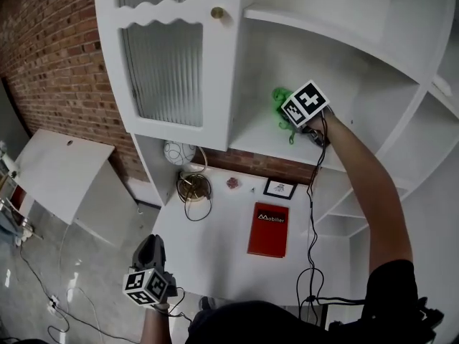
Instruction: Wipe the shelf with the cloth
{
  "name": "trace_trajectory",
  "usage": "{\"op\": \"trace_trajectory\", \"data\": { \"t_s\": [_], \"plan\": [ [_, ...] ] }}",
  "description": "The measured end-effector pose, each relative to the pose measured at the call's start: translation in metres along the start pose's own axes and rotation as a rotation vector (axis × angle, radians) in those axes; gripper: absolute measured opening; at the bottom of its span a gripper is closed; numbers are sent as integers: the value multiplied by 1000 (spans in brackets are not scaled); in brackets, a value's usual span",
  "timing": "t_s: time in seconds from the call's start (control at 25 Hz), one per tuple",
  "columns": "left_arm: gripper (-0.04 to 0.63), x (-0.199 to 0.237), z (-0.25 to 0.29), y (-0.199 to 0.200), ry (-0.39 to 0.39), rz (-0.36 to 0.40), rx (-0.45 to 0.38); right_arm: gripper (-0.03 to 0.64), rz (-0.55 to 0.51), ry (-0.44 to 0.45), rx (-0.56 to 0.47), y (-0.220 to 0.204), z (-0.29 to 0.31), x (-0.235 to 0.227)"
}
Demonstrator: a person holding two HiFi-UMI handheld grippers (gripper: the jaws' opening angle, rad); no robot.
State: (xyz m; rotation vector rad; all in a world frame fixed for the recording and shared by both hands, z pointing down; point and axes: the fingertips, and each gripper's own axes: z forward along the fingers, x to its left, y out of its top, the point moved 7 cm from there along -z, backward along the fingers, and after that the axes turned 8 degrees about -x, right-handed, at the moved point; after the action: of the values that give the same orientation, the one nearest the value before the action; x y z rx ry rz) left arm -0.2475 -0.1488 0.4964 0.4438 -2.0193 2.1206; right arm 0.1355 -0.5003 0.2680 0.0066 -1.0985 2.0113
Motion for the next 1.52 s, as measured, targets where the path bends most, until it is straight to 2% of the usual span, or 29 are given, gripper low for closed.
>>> {"op": "trace_trajectory", "data": {
  "t_s": [0.28, 0.48, 0.68, 0.84, 1.12, 1.2, 1.28, 1.36, 1.44, 1.52],
  "plan": [
    [57, -24, 35, -11, -120, -4, 43, 51, 41, -136, 124, -64, -45, -44],
    [57, -38, 53, -14, -198, 3, 65, 51, 63, -213, 233, -94, -68, -60],
    [57, -41, 64, -14, -247, -1, 79, 49, -118, -365, 478, -107, -75, -59],
    [57, -34, 67, -15, -255, -9, 86, 49, -252, -417, 696, -120, -72, -56],
    [57, -22, 71, -14, -250, -22, 89, 49, -451, -487, 901, -128, -67, -48],
    [57, -22, 70, -14, -247, -25, 89, 50, -499, -508, 863, -120, -67, -47],
    [57, -20, 68, -14, -235, -27, 87, 51, -476, -516, 698, -99, -69, -46],
    [57, -19, 63, -15, -215, -30, 83, 51, -339, -460, 447, -70, -72, -40],
    [57, -17, 57, -14, -193, -33, 76, 51, -121, -309, 208, -43, -73, -27],
    [57, -15, 50, -12, -171, -33, 67, 51, 70, -137, 21, -23, -70, -10]
  ]
}}
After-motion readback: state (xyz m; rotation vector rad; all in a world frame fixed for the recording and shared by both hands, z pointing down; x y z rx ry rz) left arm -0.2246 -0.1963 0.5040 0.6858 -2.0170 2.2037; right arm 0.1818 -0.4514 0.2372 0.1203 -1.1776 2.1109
